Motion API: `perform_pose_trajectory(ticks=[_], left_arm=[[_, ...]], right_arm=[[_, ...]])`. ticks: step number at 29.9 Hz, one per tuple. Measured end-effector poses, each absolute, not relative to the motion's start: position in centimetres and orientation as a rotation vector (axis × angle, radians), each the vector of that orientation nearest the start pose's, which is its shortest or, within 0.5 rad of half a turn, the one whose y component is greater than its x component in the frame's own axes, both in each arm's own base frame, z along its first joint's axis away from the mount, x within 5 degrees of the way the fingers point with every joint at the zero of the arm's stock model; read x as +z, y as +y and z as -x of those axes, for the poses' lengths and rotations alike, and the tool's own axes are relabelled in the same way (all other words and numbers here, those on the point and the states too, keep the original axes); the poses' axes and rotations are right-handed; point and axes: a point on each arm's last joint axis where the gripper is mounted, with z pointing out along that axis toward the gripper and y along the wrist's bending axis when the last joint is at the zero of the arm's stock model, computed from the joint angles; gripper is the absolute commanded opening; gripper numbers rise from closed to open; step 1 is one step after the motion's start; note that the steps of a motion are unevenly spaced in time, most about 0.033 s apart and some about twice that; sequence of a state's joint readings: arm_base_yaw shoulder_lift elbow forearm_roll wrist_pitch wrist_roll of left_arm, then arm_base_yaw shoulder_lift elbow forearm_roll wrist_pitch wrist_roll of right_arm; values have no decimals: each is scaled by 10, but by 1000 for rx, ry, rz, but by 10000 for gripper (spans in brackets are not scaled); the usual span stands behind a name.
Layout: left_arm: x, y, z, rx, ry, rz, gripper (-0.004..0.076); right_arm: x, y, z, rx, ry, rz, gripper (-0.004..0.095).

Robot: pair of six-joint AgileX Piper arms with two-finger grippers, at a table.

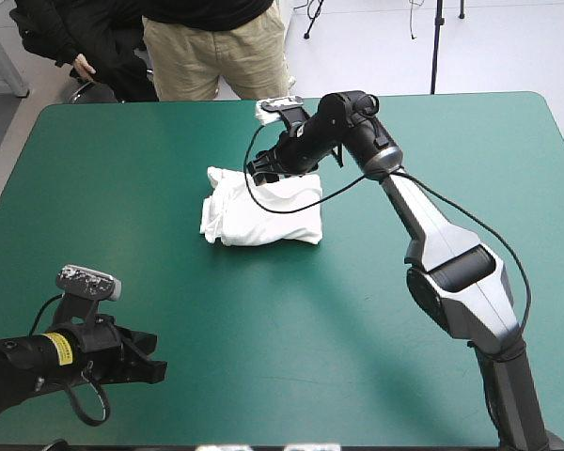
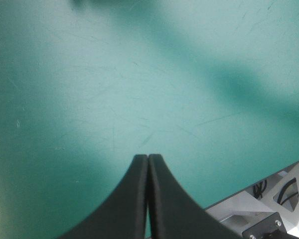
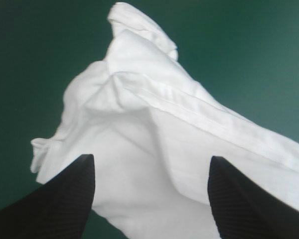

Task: Fold the cloth

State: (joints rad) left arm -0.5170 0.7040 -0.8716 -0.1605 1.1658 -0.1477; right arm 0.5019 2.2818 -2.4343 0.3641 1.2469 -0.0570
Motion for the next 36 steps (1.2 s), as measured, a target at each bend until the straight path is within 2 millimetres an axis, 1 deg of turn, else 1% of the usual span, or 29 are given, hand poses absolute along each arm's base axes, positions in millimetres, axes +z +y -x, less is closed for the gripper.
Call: perform_pose_trajectory(ticks=[4, 9, 12, 17, 20, 24, 28, 31, 32, 33, 34, 36], left_arm=[[349, -63, -84, -487, 2484, -446, -17], [349, -63, -85, -478, 2482, -446, -17], [349, -62, -85, -465, 2482, -447, -17], [348, -63, -88, -456, 2478, -446, -17], [349, -63, -88, -457, 2473, -443, -17], [349, -63, -88, -456, 2473, -442, -17], [349, -63, -88, -459, 2472, -435, -17], [349, -63, -88, -462, 2473, -430, -17], [349, -63, -88, -462, 2473, -430, -17], [349, -63, -88, -462, 2473, -430, -17], [349, -63, -88, -462, 2473, -430, -17], [349, -63, -88, -462, 2473, -430, -17]], right_arm=[[311, 250, -429, 595, 2574, 636, 604], [287, 226, -436, 528, 2679, 574, 604], [274, 218, -438, 497, 2730, 558, 604], [257, 216, -436, 482, 2785, 560, 604], [252, 216, -435, 484, 2799, 575, 604], [242, 219, -436, 528, 2814, 578, 604], [228, 225, -438, 605, 2838, 573, 589], [221, 226, -440, 625, 2850, 565, 506], [220, 226, -440, 626, 2853, 565, 451], [219, 224, -441, 627, 2854, 560, 372], [219, 224, -442, 625, 2852, 566, 267], [217, 224, -442, 626, 2847, 583, 15]])
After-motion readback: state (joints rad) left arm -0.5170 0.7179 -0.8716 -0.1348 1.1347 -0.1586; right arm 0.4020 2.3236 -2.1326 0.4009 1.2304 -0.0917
